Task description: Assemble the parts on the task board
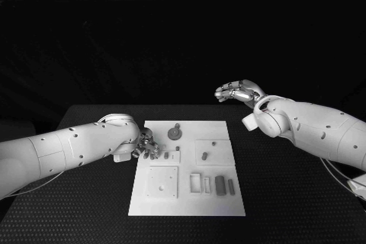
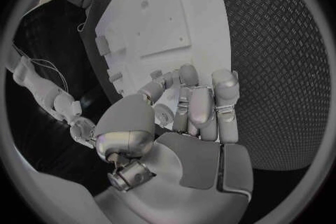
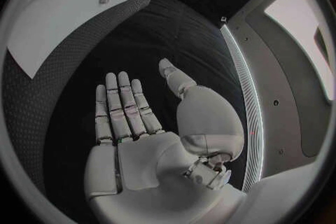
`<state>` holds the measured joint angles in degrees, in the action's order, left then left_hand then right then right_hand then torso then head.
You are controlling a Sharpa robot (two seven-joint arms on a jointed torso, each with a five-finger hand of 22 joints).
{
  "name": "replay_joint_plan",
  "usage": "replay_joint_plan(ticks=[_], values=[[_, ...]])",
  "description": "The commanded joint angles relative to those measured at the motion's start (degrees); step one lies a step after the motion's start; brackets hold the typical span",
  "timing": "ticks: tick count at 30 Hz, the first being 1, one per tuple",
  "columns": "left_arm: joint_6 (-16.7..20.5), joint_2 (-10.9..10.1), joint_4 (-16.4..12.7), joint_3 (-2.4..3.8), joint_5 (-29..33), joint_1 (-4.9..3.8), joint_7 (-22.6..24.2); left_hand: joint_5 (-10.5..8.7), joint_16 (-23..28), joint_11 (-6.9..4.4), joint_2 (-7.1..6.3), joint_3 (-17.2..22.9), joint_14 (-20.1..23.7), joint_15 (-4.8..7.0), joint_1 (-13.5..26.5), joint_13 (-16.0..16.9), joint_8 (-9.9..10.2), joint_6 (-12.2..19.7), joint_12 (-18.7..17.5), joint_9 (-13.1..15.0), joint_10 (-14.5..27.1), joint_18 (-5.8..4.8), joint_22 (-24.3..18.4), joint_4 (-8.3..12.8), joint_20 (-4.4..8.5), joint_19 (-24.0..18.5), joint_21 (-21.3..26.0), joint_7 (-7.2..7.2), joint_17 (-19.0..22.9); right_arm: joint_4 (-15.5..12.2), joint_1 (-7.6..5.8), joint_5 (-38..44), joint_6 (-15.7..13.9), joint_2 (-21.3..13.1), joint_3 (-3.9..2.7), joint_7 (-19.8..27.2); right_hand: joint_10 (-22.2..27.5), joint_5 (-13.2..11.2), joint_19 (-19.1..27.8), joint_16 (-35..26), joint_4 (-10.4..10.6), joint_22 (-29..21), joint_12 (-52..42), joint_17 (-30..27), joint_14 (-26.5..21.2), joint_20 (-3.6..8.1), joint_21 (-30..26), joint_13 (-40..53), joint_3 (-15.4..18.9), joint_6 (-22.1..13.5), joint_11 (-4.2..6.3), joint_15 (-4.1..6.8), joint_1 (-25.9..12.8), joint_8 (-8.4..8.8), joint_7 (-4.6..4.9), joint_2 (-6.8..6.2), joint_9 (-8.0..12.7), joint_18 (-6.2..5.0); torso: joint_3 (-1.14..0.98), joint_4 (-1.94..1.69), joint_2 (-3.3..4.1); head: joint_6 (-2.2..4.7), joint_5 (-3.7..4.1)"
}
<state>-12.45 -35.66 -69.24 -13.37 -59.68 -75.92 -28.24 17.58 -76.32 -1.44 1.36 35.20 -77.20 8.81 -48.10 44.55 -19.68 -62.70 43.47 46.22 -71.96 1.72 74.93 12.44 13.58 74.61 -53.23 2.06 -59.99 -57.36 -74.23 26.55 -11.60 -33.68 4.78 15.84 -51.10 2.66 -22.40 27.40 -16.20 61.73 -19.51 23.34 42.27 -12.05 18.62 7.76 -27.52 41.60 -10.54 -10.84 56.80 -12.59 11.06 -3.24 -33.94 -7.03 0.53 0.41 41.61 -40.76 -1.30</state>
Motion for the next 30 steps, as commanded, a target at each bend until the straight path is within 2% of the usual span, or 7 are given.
replay_joint_plan(ticks=[1, 11, 13, 30], values=[[0.16, -0.05, 0.55, -0.22, 2.72, 0.26, -0.28, 0.18, -0.34, -2.35, 2.45, 1.00, 0.85, 0.90, -2.82, 0.05, -0.08, -1.54, -0.33, 0.09, -3.20, 4.88, 0.91, 0.64, 0.00, -0.27, -0.15, 0.23, -0.06, 0.02, 0.01, 0.27, 0.76, 0.06, -0.04, 0.37, -0.50, 0.05, 0.38, -0.23, 0.07, 0.05, 0.31, 0.08, 0.00, 0.09, -0.27, -0.10, 0.39, -0.44, -0.04, -0.44, 0.04, -0.39, 1.89, 0.38, 0.08, 1.09, 0.00, 0.03, 0.01, 0.02, 0.02], [-0.96, 0.00, 0.87, -0.21, 1.81, 0.26, 0.01, 1.08, -1.12, -2.65, 2.00, 1.03, 0.31, 1.06, -3.64, 0.26, -0.54, -2.16, 0.05, 1.02, -3.94, 4.71, 1.02, 1.28, -0.09, -0.15, -0.41, -0.08, -1.07, 0.00, 0.01, 0.28, 0.84, 0.08, -0.04, 0.41, -0.51, 0.05, 0.38, -0.24, 0.06, 0.06, 0.31, 0.08, -0.01, 0.09, -0.28, -0.11, 0.39, -0.44, -0.04, -0.44, 0.05, -0.39, 1.89, 0.38, 0.08, 1.10, -0.03, 0.03, -0.01, -0.13, 0.06], [-1.36, 0.02, 0.92, -0.21, 1.25, 0.26, 0.02, 4.71, -1.54, -2.78, 1.48, 0.74, 0.22, 1.17, -3.79, 0.35, -0.61, -2.37, 0.14, 1.95, -4.31, 4.57, 1.04, 1.26, -0.15, -0.05, -0.64, -0.21, -1.32, 0.04, 0.02, 0.28, 0.83, 0.11, -0.04, 0.42, -0.51, 0.05, 0.38, -0.25, 0.06, 0.07, 0.31, 0.09, -0.01, 0.09, -0.29, -0.12, 0.39, -0.45, -0.04, -0.44, 0.05, -0.39, 1.89, 0.39, 0.08, 1.10, -0.03, 0.04, -0.02, -0.12, 0.07], [-3.20, 0.17, 0.88, -0.20, -2.81, 0.26, 0.85, 5.23, -1.77, -2.88, 1.26, 0.52, 0.18, 1.26, -4.16, 0.41, -0.54, -2.49, 0.13, 2.53, -4.47, 4.51, 1.05, 1.54, -0.16, -0.05, -0.77, -0.32, -1.44, 0.11, 0.06, 0.28, 0.96, 0.12, -0.04, 0.39, -0.53, 0.05, 0.39, -0.30, 0.05, 0.12, 0.33, 0.14, -0.02, 0.09, -0.35, -0.20, 0.40, -0.46, -0.04, -0.45, 0.06, -0.41, 1.89, 0.39, 0.10, 1.11, 0.01, -0.01, 0.02, -0.16, 0.10]])
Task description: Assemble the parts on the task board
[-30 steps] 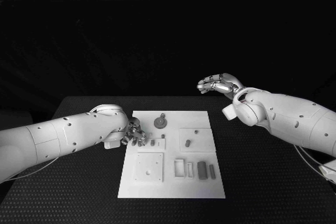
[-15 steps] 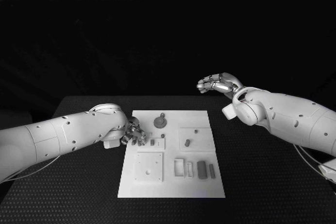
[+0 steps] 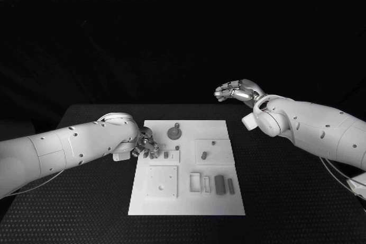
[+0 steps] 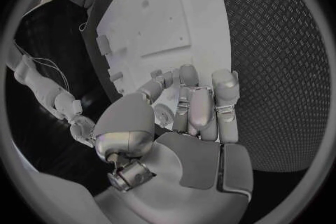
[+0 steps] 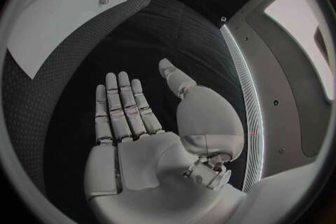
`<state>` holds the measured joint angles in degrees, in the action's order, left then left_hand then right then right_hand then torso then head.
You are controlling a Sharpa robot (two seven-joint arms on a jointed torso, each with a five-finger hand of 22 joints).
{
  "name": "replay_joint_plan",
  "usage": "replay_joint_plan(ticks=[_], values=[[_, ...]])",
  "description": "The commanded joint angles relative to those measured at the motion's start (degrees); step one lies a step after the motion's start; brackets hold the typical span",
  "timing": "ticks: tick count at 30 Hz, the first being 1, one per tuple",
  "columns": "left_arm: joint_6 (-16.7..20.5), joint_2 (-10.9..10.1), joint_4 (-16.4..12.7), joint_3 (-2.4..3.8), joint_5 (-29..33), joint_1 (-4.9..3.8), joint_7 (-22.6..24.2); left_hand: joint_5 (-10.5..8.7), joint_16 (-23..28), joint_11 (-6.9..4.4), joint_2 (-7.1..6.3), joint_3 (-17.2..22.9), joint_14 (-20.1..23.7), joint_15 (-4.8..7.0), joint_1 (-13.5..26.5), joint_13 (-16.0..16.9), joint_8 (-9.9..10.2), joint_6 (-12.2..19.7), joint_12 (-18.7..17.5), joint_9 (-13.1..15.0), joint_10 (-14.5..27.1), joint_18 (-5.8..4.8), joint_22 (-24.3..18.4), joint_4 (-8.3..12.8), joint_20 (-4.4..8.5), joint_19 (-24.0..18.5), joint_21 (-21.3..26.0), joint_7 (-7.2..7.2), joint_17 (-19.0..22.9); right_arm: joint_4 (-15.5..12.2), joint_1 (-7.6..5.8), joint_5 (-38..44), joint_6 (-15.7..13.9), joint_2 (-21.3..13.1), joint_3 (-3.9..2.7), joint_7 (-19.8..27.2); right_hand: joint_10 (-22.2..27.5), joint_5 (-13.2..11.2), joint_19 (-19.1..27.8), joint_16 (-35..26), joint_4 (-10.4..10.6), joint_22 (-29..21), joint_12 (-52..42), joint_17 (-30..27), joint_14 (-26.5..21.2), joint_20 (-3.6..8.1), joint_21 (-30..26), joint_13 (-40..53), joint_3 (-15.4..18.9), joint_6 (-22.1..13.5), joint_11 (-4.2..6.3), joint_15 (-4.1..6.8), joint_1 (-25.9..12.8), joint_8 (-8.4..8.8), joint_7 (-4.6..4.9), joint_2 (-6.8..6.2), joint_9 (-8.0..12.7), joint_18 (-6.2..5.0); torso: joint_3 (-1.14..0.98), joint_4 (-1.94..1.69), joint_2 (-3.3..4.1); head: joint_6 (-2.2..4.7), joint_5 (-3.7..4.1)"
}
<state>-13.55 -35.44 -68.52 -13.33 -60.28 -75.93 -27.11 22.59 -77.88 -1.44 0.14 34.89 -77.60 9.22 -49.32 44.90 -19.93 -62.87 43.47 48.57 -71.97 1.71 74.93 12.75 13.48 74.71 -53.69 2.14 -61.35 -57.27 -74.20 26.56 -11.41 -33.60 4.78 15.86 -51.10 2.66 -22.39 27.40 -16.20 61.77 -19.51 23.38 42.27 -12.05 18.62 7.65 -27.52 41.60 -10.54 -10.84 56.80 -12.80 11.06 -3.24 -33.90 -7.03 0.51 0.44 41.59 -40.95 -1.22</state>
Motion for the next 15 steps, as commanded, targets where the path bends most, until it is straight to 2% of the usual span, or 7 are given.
replay_joint_plan(ticks=[1, 15], values=[[-2.18, -0.03, 0.18, -0.24, -2.21, 0.27, -0.20, 0.22, -0.19, -2.88, 2.48, 0.83, 0.61, 0.86, -2.95, 0.06, -0.28, -2.33, 0.13, 0.20, -4.46, 4.51, 1.05, 1.23, -0.06, -0.15, -0.32, -0.40, -0.02, 0.02, 0.02, 0.27, 0.76, 0.05, -0.04, 0.38, -0.53, 0.05, 0.38, -0.31, 0.05, 0.07, 0.33, 0.10, -0.02, 0.09, -0.35, -0.09, 0.40, -0.47, -0.04, -0.45, 0.06, -0.20, 1.89, 0.39, 0.06, 1.10, 0.01, -0.05, 0.03, 0.02, 0.00], [-2.04, 0.14, 0.40, -0.24, -2.15, 0.28, 0.95, 0.26, -0.30, -2.91, 2.36, 0.78, 0.57, 0.89, -3.07, 0.08, -0.25, -2.38, 0.15, 0.37, -4.53, 4.47, 1.05, 1.27, -0.08, -0.15, -0.36, -0.42, -0.11, 0.10, 0.03, 0.27, 0.85, 0.16, -0.04, 0.38, -0.55, 0.05, 0.37, -0.34, 0.06, 0.11, 0.33, 0.14, -0.02, 0.08, -0.39, -0.15, 0.40, -0.48, -0.04, -0.46, 0.05, -0.20, 1.90, 0.42, 0.08, 1.11, -0.01, 0.03, 0.01, 0.04, -0.05]])
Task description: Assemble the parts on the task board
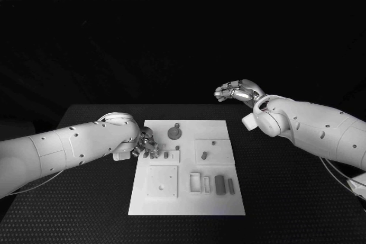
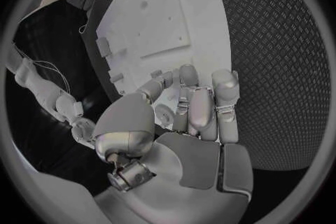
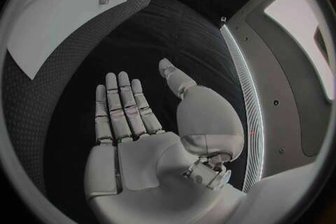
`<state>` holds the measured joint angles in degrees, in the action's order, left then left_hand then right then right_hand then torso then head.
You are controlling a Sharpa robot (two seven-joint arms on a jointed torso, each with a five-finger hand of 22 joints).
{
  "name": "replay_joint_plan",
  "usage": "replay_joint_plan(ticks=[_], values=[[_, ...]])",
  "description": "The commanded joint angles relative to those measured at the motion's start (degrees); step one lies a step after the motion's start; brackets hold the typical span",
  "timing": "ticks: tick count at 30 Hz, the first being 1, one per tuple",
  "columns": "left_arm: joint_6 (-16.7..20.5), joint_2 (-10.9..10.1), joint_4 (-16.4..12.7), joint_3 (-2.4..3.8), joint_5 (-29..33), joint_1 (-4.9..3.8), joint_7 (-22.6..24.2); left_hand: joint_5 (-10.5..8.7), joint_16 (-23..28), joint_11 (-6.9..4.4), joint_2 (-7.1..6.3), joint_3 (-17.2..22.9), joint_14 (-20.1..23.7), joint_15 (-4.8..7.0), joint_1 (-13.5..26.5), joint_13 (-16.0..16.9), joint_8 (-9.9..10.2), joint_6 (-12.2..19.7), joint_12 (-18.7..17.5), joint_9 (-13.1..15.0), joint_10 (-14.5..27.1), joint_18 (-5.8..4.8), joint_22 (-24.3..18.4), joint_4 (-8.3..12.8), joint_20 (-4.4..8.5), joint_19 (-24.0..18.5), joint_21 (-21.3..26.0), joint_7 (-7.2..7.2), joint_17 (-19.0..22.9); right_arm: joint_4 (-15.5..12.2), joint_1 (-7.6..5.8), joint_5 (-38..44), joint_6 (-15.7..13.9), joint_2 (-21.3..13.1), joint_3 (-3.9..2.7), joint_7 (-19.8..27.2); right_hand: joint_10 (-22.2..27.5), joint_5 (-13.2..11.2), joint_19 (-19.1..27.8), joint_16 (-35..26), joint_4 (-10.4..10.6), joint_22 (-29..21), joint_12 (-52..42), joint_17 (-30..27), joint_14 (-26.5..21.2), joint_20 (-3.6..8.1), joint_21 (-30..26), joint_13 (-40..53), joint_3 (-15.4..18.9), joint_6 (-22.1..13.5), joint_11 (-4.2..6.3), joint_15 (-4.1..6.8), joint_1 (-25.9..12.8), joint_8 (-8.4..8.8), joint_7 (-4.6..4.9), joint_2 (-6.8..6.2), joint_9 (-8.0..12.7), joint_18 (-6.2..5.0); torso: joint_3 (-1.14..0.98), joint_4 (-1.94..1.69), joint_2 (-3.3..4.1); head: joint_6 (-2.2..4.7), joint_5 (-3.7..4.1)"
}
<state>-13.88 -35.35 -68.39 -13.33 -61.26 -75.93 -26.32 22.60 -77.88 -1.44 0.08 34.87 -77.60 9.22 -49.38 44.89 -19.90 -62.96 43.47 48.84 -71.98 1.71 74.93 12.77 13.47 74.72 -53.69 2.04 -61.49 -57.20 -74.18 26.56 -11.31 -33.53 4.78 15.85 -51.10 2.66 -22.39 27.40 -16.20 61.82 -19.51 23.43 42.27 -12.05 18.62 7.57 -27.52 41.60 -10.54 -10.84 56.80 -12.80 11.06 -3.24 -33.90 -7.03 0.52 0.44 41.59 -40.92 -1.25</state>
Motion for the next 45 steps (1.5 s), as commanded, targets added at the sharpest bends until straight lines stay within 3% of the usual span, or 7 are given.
replay_joint_plan(ticks=[1, 9, 18, 32, 37, 40, 45], values=[[-1.89, 0.09, 0.37, -0.23, -1.24, 0.28, 0.34, 0.25, -0.29, -2.91, 2.39, 0.80, 0.59, 0.90, -3.05, 0.09, -0.26, -2.29, 0.14, 0.12, -4.53, 4.46, 1.06, 1.27, -0.08, -0.16, -0.37, -0.33, 0.07, 0.02, 0.02, 0.26, 0.75, 0.07, -0.04, 0.38, -0.55, 0.05, 0.37, -0.34, 0.07, 0.07, 0.33, 0.09, -0.02, 0.08, -0.39, -0.08, 0.40, -0.48, -0.04, -0.46, 0.05, -0.21, 1.90, 0.42, 0.08, 1.11, -0.02, 0.03, 0.00, -0.02, -0.05], [-2.50, 0.32, 0.39, -0.23, -3.61, 0.28, 1.07, -0.05, -0.37, -2.92, 1.98, 0.86, 0.63, 0.93, -3.55, 0.08, -0.07, -2.26, 0.06, 0.43, -4.51, 4.39, 1.06, 1.23, -0.13, -0.25, -0.43, -0.33, 0.10, 0.07, 0.02, 0.26, 0.80, 0.17, -0.04, 0.31, -0.57, 0.05, 0.36, -0.36, 0.06, 0.09, 0.34, 0.11, -0.02, 0.09, -0.42, -0.12, 0.41, -0.50, -0.04, -0.46, 0.04, -0.21, 1.91, 0.41, 0.09, 1.11, -0.01, 0.02, -0.01, -0.03, -0.07], [-2.99, 0.52, 0.46, -0.24, -0.47, 0.22, -2.10, -0.23, -0.17, -2.83, 2.27, 0.62, 0.94, 0.85, -3.43, 0.10, 0.26, -2.19, -0.02, 0.78, -4.48, 4.37, 0.98, 0.30, -0.12, -0.38, -0.38, -0.25, 0.74, 0.00, 0.02, 0.26, 0.73, 0.07, -0.04, 0.28, -0.58, 0.05, 0.36, -0.39, 0.05, 0.12, 0.34, 0.14, -0.01, 0.09, -0.45, -0.16, 0.43, -0.52, -0.04, -0.46, 0.04, -0.21, 1.93, 0.37, 0.11, 1.12, -0.09, -0.02, 0.00, -0.08, -0.08], [-3.41, 1.34, 0.53, -0.25, 0.75, 0.16, -5.63, 0.01, 0.40, -2.56, 2.95, -0.29, 1.62, 0.60, -1.75, 0.24, 1.16, -2.05, -0.25, 1.19, -4.26, 4.35, 0.90, -1.16, -0.07, -0.75, -0.16, -0.03, 2.26, -0.07, 0.02, 0.27, 0.74, 0.03, -0.04, 0.24, -0.59, 0.05, 0.35, -0.42, 0.03, 0.15, 0.35, 0.18, -0.01, 0.09, -0.49, -0.22, 0.41, -0.54, -0.04, -0.46, 0.09, -0.21, 1.95, 0.37, 0.12, 1.11, -0.01, 0.05, 0.00, -0.04, -0.14], [-1.85, 1.31, 0.38, -0.25, 0.82, 0.16, -5.76, -0.20, 0.73, -2.40, 2.28, -0.57, 1.93, 0.49, -0.98, 0.25, 1.80, -1.79, -0.38, 1.07, -4.21, 4.38, 0.86, -1.65, -0.01, -0.80, -0.08, 0.13, 3.08, -0.08, 0.02, 0.28, 0.72, -0.01, -0.04, 0.24, -0.60, 0.05, 0.35, -0.44, 0.02, 0.17, 0.35, 0.19, -0.01, 0.10, -0.51, -0.24, 0.41, -0.55, -0.04, -0.46, 0.11, -0.22, 1.95, 0.37, 0.13, 1.11, 0.02, -0.02, 0.02, 0.02, -0.01], [-0.76, 1.26, 0.41, -0.25, 0.83, 0.16, -5.46, -2.13, 1.06, -2.31, 1.23, -1.05, 2.16, 0.43, -0.01, 0.27, 2.47, -1.72, -0.53, 0.90, -4.11, 4.44, 0.79, -2.57, 0.09, -0.81, 0.05, 0.24, 3.90, -0.13, 0.02, 0.28, 0.75, -0.06, -0.04, 0.21, -0.60, 0.05, 0.35, -0.44, 0.01, 0.17, 0.35, 0.20, -0.01, 0.10, -0.51, -0.25, 0.40, -0.55, -0.03, -0.46, 0.12, -0.22, 1.95, 0.37, 0.13, 1.11, 0.01, -0.07, 0.01, 0.06, 0.01], [0.58, 1.24, 0.45, -0.25, 1.22, 0.16, -5.24, -2.83, 1.30, -2.28, 0.10, -1.74, 2.35, 0.43, 1.39, 0.32, 3.00, -1.74, -0.65, 0.84, -4.04, 4.48, 0.75, -3.64, 0.18, -0.80, 0.19, 0.29, 4.57, -0.10, 0.02, 0.28, 0.91, -0.05, -0.04, 0.20, -0.61, 0.05, 0.35, -0.46, 0.01, 0.19, 0.35, 0.21, -0.02, 0.10, -0.53, -0.27, 0.40, -0.55, -0.03, -0.46, 0.14, -0.22, 1.96, 0.37, 0.14, 1.12, 0.02, -0.06, 0.01, 0.05, 0.04]])
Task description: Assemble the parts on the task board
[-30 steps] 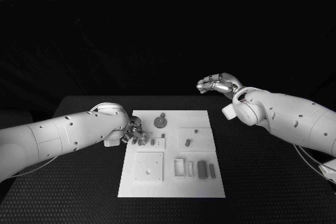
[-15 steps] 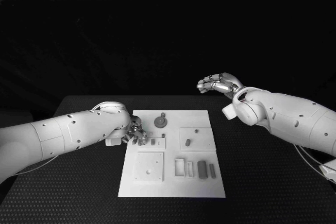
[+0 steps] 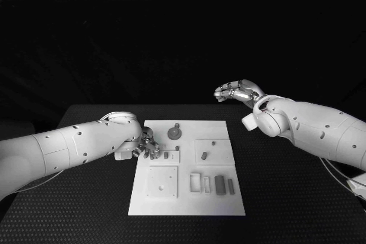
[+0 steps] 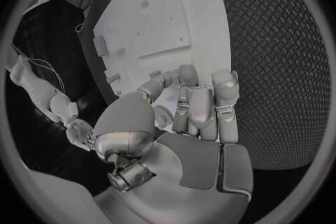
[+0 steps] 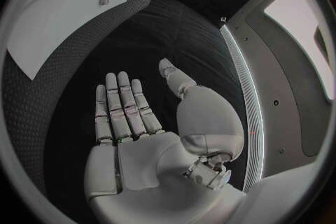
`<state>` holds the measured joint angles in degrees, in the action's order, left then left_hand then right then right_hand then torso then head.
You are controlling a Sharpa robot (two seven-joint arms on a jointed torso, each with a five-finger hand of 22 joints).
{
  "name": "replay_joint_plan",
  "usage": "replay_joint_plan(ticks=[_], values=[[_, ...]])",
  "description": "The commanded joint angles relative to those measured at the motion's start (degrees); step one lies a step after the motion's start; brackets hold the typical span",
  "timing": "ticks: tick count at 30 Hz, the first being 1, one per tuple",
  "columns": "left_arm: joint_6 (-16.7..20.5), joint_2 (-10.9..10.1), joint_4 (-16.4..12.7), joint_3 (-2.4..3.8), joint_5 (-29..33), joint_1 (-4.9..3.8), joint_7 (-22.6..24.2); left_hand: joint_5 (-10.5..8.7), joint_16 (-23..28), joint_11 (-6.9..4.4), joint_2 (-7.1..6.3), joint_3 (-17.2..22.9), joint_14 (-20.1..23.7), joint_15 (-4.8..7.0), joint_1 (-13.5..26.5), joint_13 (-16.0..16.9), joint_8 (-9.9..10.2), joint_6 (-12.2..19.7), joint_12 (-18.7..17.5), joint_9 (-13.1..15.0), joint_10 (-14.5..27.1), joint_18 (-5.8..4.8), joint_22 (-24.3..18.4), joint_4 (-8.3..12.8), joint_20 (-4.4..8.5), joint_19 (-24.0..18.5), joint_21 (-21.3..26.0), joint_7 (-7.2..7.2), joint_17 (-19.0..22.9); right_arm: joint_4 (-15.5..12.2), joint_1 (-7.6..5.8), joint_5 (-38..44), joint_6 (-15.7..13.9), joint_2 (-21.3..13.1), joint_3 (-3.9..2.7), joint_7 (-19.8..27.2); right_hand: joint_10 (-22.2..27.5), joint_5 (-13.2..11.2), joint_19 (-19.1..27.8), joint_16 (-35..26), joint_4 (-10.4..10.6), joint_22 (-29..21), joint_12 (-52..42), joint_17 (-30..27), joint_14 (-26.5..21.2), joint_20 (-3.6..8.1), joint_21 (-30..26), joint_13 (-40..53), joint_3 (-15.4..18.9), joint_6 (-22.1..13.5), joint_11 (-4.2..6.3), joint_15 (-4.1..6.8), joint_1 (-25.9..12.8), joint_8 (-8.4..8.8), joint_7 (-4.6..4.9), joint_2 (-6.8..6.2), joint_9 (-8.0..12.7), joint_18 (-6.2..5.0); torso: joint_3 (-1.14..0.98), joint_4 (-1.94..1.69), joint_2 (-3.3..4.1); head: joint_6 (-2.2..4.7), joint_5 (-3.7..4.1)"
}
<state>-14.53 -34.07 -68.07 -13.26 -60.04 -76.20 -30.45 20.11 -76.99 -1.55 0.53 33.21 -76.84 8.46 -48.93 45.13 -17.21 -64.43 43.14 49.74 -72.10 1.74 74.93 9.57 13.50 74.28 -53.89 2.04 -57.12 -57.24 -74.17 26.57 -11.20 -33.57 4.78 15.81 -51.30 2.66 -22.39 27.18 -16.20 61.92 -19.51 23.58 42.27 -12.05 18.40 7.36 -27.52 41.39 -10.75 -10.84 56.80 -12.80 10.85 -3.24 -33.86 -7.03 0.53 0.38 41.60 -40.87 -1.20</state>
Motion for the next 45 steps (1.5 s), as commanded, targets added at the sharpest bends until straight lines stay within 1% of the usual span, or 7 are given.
replay_joint_plan(ticks=[1, 3, 5, 26, 29, 36, 45], values=[[1.35, -0.03, 0.16, -0.33, 0.09, 0.43, -1.07, -0.52, 0.40, -2.18, -0.52, -0.19, 1.58, 1.19, 1.14, 0.09, 0.37, -0.30, -0.34, -0.05, -3.91, 4.46, 0.74, -0.58, 0.17, -0.36, 0.41, 0.29, 0.22, -0.04, 0.01, 0.28, 0.85, 0.02, -0.04, 0.24, -0.40, 0.05, 0.35, -0.24, 0.00, 0.09, 0.35, 0.06, -0.02, 0.10, -0.31, -0.06, 0.40, -0.34, 0.17, -0.46, 0.14, -0.23, 2.17, 0.36, 0.10, 1.11, 0.02, 0.01, -0.01, 0.00, -0.01], [1.70, -0.03, 0.21, -0.33, 0.21, 0.43, -0.97, -0.68, 0.42, -2.17, -0.71, -0.50, 1.60, 1.21, 1.62, 0.11, 0.50, -0.33, -0.37, -0.04, -3.89, 4.47, 0.73, -0.87, 0.20, -0.36, 0.45, 0.30, 0.33, -0.04, 0.01, 0.29, 0.85, 0.03, -0.04, 0.25, -0.40, 0.05, 0.35, -0.25, 0.00, 0.10, 0.35, 0.07, -0.03, 0.10, -0.32, -0.07, 0.39, -0.34, 0.17, -0.46, 0.15, -0.23, 2.17, 0.37, 0.10, 1.12, 0.03, 0.05, -0.02, -0.02, -0.02], [1.93, -0.06, 0.23, -0.32, 0.35, 0.43, -0.78, 1.27, 0.31, -2.18, -0.02, -2.37, 1.65, 1.20, 2.64, 0.25, 0.77, -0.39, -0.37, 0.14, -3.84, 4.53, 0.83, -0.04, 0.32, -0.38, 0.40, 0.27, 0.45, -0.02, 0.01, 0.32, 0.85, 0.03, -0.04, 0.25, -0.41, 0.05, 0.35, -0.25, 0.00, 0.10, 0.35, 0.07, -0.03, 0.09, -0.33, -0.08, 0.39, -0.34, 0.17, -0.47, 0.15, -0.23, 2.17, 0.36, 0.10, 1.12, 0.04, 0.05, -0.01, -0.04, -0.01], [2.20, -0.14, 0.51, -0.32, 0.41, 0.44, -0.48, 0.52, 0.27, -2.25, -1.22, -3.59, 1.70, 1.29, 3.47, 0.31, 1.10, -0.57, -0.46, 0.29, -3.84, 4.58, 0.79, 0.15, 0.43, -0.46, 0.55, 0.22, 0.64, 0.06, 0.02, 0.37, 0.89, 0.13, -0.04, 0.23, -0.44, 0.05, 0.39, -0.35, 0.00, 0.16, 0.36, 0.12, -0.09, 0.08, -0.42, -0.18, 0.41, -0.35, 0.17, -0.50, 0.18, -0.25, 2.19, 0.34, 0.12, 1.15, 0.00, 0.01, 0.02, 0.03, 0.06], [2.36, -0.14, 0.55, -0.32, 0.41, 0.44, -0.38, -1.76, 0.25, -2.29, -1.98, -3.74, 1.73, 1.34, 3.66, 0.33, 1.33, -0.67, -0.54, 0.38, -3.85, 4.63, 0.74, -0.30, 0.51, -0.45, 0.68, 0.18, 0.77, 0.09, 0.02, 0.37, 0.85, 0.15, -0.04, 0.23, -0.44, 0.05, 0.40, -0.36, 0.00, 0.17, 0.36, 0.13, -0.11, 0.08, -0.43, -0.19, 0.41, -0.36, 0.17, -0.50, 0.18, -0.25, 2.20, 0.34, 0.13, 1.15, 0.01, 0.01, 0.02, 0.02, 0.06], [2.76, -0.22, 0.53, -0.32, 0.41, 0.44, -0.12, -4.05, 0.19, -2.33, -3.79, -3.90, 1.77, 1.38, 4.21, 0.37, 1.69, -0.83, -0.65, 0.54, -3.88, 4.66, 0.72, -1.39, 0.59, -0.44, 0.85, 0.15, 0.94, 0.09, 0.02, 0.37, 0.86, 0.14, -0.04, 0.23, -0.44, 0.05, 0.42, -0.40, 0.00, 0.19, 0.36, 0.14, -0.14, 0.07, -0.47, -0.22, 0.42, -0.38, 0.17, -0.52, 0.19, -0.25, 2.21, 0.32, 0.14, 1.17, 0.00, 0.03, 0.01, 0.00, 0.03], [3.35, -0.23, 0.57, -0.32, 0.41, 0.44, 0.13, -6.61, 0.14, -2.35, -5.10, -3.86, 1.82, 1.42, 4.36, 0.42, 2.03, -0.91, -0.74, 0.73, -3.87, 4.70, 0.73, -2.25, 0.68, -0.43, 0.99, 0.12, 1.09, 0.17, 0.03, 0.37, 1.02, 0.20, -0.04, 0.14, -0.45, 0.05, 0.43, -0.43, 0.01, 0.21, 0.37, 0.16, -0.15, 0.07, -0.50, -0.26, 0.43, -0.39, 0.16, -0.53, 0.18, -0.26, 2.23, 0.32, 0.15, 1.18, 0.00, 0.07, 0.00, 0.00, 0.04]])
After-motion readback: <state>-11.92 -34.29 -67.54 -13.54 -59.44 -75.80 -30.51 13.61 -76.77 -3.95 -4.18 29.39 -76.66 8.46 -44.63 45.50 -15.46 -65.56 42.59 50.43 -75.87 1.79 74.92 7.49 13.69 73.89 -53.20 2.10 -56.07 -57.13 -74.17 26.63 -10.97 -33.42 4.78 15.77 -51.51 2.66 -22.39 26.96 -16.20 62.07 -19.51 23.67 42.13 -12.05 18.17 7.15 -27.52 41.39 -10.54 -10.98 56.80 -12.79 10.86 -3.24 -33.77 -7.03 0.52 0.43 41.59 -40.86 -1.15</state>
